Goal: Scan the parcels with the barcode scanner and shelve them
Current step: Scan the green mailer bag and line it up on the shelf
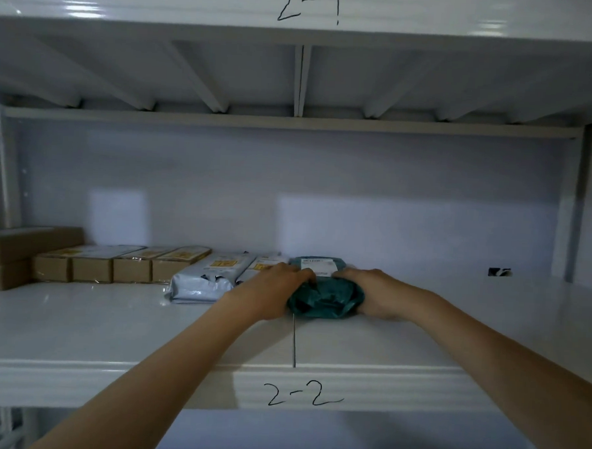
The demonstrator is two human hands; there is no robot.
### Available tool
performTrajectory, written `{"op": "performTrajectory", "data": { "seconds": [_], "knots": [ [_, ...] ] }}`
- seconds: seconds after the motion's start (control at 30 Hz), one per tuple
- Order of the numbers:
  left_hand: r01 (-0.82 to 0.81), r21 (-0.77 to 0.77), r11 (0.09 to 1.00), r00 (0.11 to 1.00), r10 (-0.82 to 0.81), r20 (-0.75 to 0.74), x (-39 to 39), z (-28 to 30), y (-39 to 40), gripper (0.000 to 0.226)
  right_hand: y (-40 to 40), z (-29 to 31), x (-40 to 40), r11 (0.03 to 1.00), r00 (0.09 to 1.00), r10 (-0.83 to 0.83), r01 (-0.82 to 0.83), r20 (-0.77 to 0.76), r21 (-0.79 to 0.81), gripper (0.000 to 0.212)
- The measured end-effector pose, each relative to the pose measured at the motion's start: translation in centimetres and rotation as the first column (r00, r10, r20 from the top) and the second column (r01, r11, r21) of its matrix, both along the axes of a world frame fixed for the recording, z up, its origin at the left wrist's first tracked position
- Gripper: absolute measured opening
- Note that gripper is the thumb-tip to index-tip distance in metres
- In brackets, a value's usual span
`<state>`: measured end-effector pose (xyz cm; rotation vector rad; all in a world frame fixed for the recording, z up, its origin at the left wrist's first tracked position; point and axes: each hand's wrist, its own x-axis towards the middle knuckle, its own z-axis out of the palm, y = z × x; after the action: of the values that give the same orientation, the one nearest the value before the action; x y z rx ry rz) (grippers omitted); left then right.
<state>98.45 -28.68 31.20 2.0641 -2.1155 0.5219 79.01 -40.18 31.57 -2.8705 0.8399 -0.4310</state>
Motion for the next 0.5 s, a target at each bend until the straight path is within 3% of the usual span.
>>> {"op": "performTrajectory", "data": {
  "seconds": [0.13,0.27,0.33,0.47,0.5],
  "knots": [
    [-0.093,0.038,0.995,0.996,0.092,0.014,0.3,0.6,-0.9,0.058,-1.1,-0.1,1.9,0.998,0.998,-0.040,0.042,-0.045,0.040,0.061],
    [-0.117,0.155,0.981,0.987,0.132,-0.087,1.4,1.3,-1.8,0.065,-2.1,-0.2,2.8,0.997,0.996,-0.062,0.065,-0.070,0.045,0.058],
    [-0.142,0.177,0.974,0.986,0.155,-0.063,2.3,1.6,-1.7,0.071,-2.1,0.3,3.0,0.996,0.990,-0.067,0.074,-0.126,0.052,0.060],
    [-0.268,0.195,0.943,0.961,0.275,-0.010,4.7,1.1,-1.0,0.088,-1.8,3.2,2.3,0.984,0.955,-0.028,0.079,-0.294,0.161,0.107],
    [-0.260,0.198,0.945,0.961,0.273,-0.044,5.2,0.9,-0.9,0.087,-1.5,4.0,2.0,0.974,0.958,0.001,0.064,-0.287,0.218,0.108]
  ]
}}
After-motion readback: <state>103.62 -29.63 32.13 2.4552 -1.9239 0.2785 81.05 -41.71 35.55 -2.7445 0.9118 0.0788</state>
